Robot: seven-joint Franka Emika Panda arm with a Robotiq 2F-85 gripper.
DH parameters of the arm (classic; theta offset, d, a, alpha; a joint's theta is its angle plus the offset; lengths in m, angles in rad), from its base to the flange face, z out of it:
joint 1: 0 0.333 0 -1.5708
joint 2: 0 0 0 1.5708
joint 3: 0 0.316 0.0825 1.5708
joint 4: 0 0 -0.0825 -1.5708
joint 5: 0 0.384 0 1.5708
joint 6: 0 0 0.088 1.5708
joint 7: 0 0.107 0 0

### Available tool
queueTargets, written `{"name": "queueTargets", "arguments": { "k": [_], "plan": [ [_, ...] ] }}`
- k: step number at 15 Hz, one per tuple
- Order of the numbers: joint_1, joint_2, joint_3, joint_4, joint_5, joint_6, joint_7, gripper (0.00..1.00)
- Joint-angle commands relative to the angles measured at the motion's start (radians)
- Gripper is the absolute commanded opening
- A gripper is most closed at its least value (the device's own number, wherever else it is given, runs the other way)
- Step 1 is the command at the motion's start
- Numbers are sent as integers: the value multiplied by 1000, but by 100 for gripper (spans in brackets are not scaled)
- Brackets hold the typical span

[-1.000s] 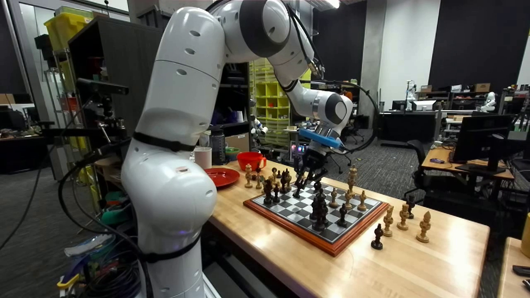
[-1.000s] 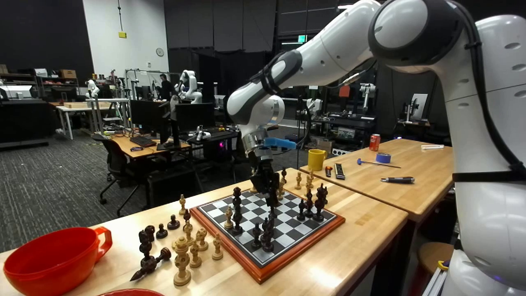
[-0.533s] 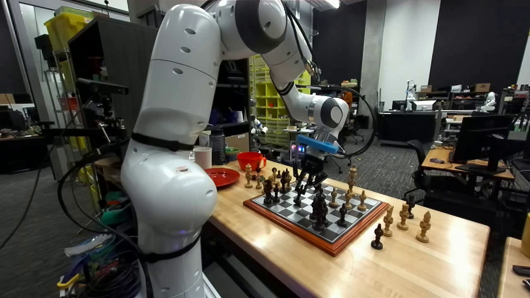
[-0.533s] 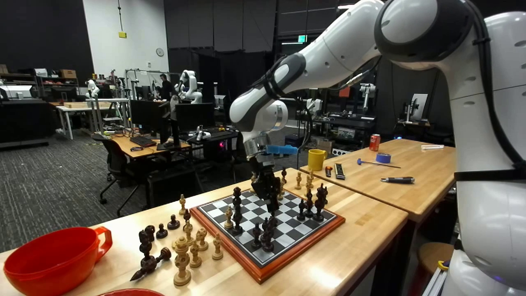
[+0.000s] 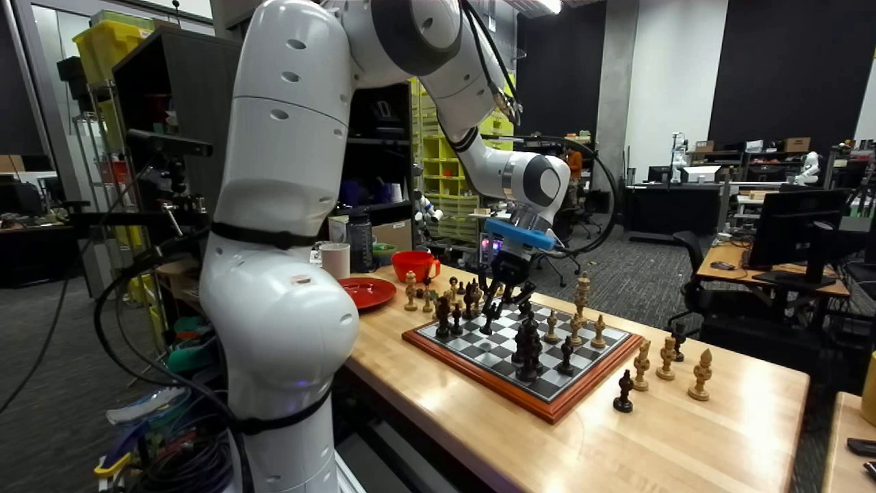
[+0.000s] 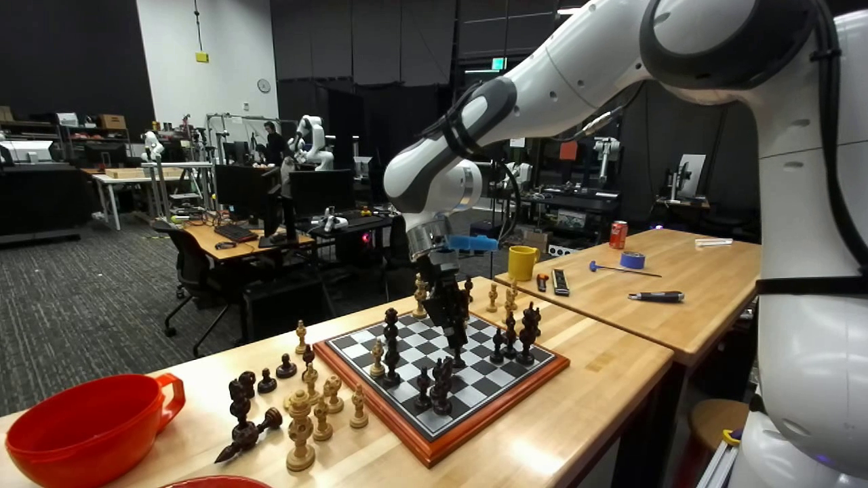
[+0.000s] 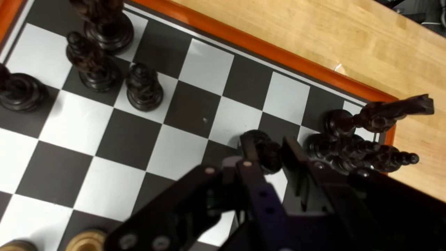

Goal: Pick up one black chess piece at the top left of the chess board and move it to the center of the chess board

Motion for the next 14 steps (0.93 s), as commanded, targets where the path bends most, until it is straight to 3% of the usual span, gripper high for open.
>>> {"name": "queueTargets", "arguments": {
  "k": [1, 10, 11, 12, 14],
  "plan": [
    [12, -55, 9, -45, -5, 3, -37, 6],
    [32, -37, 19, -40, -13, 2, -68, 6],
    [32, -37, 19, -40, -13, 3, -68, 11],
    [33, -37, 19, -39, -11, 3, -68, 49],
    [32, -38, 19, -38, -10, 4, -68, 53]
  ]
}}
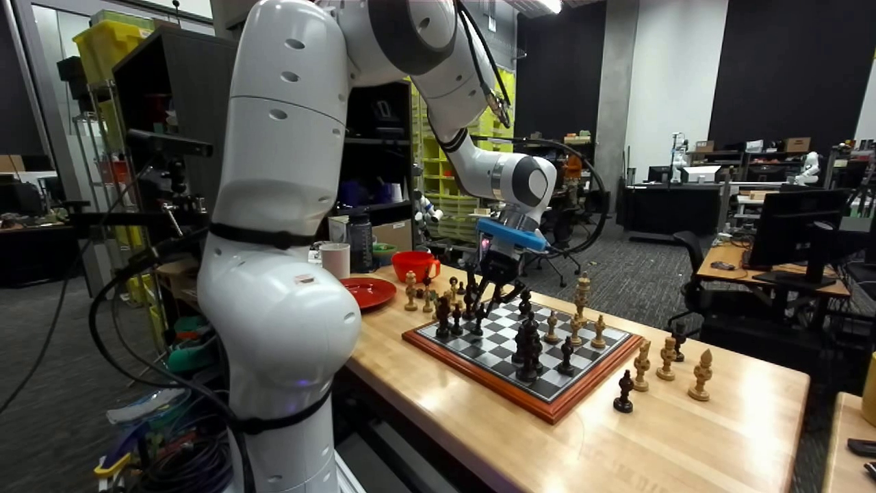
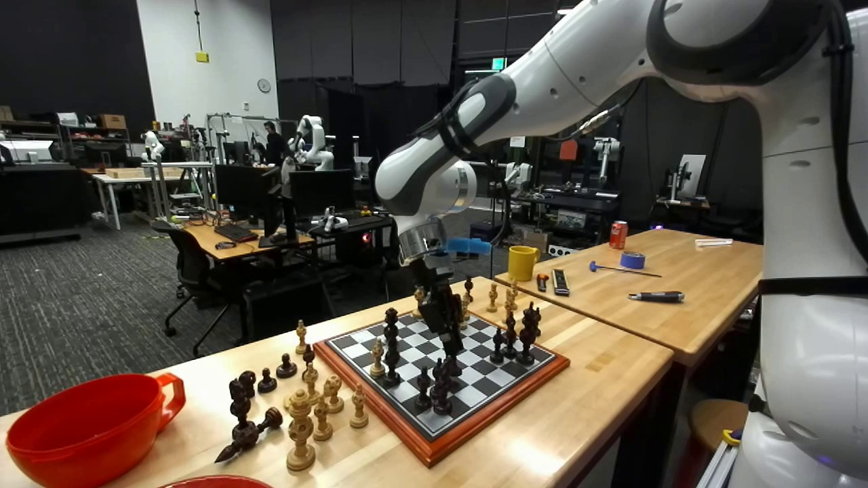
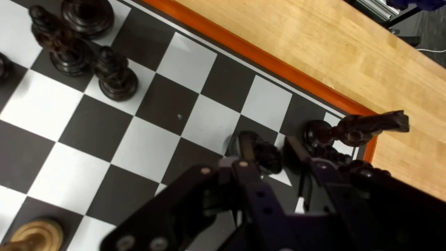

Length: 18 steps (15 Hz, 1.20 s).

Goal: Pick up one black chess piece at the top left of the chess board and move it to the center of the chess board

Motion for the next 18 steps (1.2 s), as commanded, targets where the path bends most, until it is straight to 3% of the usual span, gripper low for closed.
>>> {"name": "queueTargets", "arguments": {
  "k": [1, 7, 15, 18],
  "plan": [
    [2, -27, 2, -17, -8, 2, -10, 60],
    [0, -34, 0, -4, 0, -2, -6, 98],
    [-7, -114, -5, 90, 140, 151, 41, 100],
    [0, -160, -11, 130, 130, 245, 76, 100]
  ]
}}
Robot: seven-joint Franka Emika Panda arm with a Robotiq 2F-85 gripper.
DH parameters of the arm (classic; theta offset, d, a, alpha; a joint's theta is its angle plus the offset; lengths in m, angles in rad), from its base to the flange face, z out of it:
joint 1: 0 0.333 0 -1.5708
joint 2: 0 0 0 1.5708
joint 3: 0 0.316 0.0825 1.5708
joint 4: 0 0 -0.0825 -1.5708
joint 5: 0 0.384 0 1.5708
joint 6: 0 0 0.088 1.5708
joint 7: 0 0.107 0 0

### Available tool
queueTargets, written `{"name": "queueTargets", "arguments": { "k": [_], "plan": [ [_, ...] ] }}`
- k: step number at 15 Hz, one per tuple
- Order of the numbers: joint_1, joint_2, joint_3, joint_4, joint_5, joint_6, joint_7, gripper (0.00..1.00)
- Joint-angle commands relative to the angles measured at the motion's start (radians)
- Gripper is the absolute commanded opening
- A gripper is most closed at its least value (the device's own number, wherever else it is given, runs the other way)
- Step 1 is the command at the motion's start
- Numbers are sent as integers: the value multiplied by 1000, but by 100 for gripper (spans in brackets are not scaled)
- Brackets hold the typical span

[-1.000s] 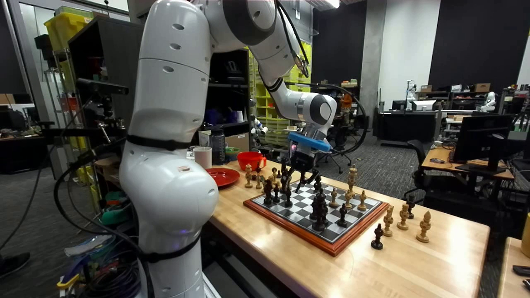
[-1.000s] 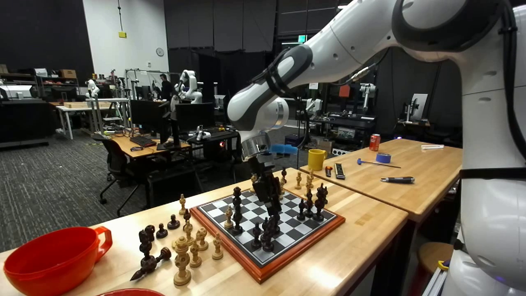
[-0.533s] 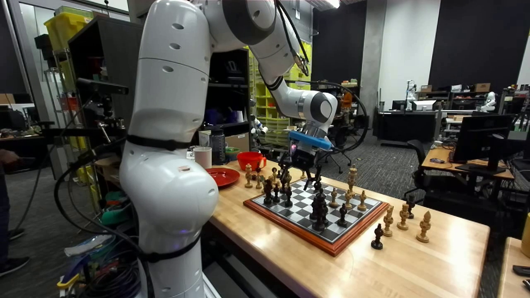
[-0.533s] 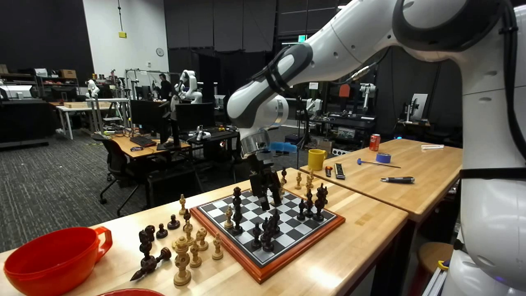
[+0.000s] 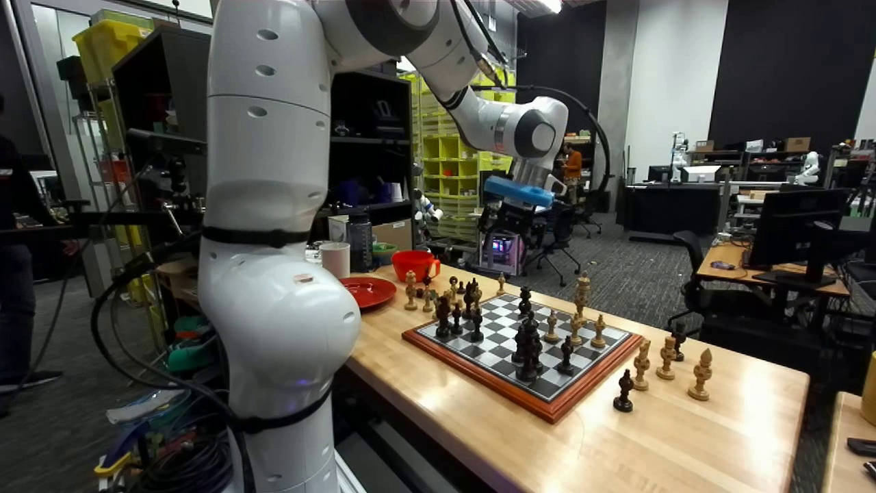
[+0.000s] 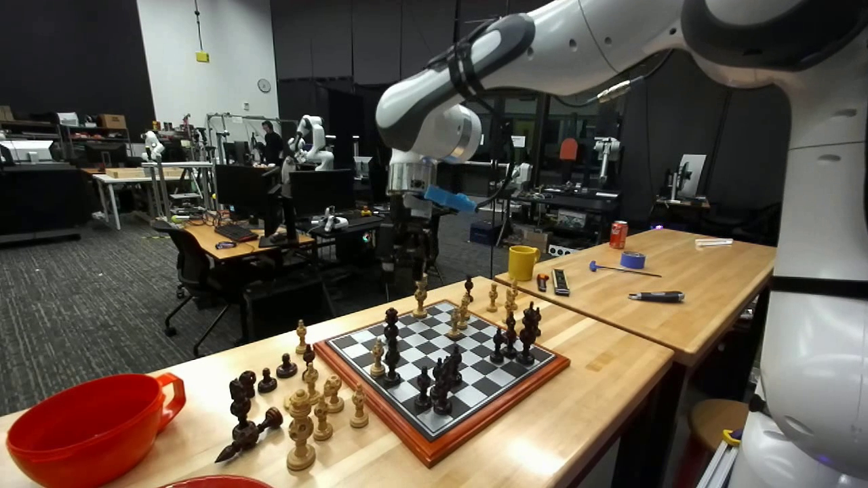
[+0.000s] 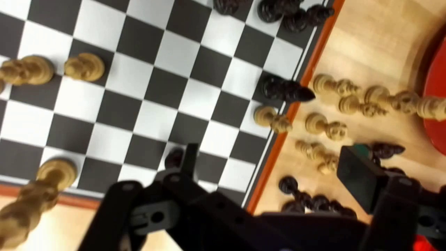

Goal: Pick up one black chess piece at the top left of the chess board and move it to the center of the chess board

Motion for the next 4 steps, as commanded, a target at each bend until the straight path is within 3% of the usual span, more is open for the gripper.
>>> {"name": "queueTargets", "arguments": {
  "k": [1, 2, 4],
  "plan": [
    [8, -74, -10, 31, -21, 78, 67, 100],
    [7, -68, -14, 80, -45, -8, 89, 100],
    [7, -49, -12, 63, -17, 33, 52, 100]
  ]
}}
